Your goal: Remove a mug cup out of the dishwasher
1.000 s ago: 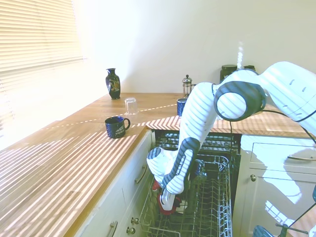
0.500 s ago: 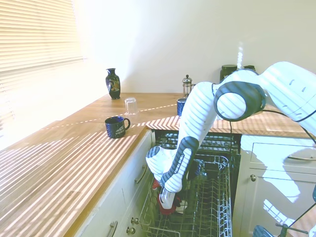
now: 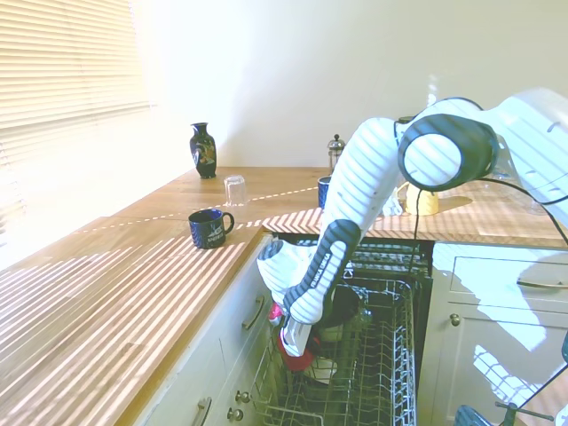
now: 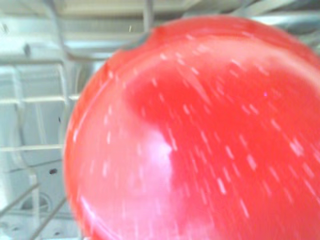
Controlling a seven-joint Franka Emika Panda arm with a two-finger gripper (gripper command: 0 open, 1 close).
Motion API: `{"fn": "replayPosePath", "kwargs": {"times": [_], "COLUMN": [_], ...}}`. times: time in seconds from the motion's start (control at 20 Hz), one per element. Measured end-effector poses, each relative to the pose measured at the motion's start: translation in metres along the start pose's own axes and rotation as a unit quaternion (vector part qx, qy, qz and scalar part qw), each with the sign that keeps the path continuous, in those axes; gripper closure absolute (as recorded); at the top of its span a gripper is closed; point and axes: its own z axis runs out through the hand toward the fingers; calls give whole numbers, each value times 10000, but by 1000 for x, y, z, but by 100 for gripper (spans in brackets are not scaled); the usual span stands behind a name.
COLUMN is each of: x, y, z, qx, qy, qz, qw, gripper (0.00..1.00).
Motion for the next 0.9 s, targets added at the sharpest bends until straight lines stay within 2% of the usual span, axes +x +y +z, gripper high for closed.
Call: {"fn": "replayPosePath", "kwargs": {"times": [0.5, 0.9], "x": [19, 26], "y": [57, 125], "z": [-95, -175], "qx": [249, 676], "qy": [434, 656], "qz": [325, 852], "qw": [9982, 9919], "gripper": [100, 100]}}
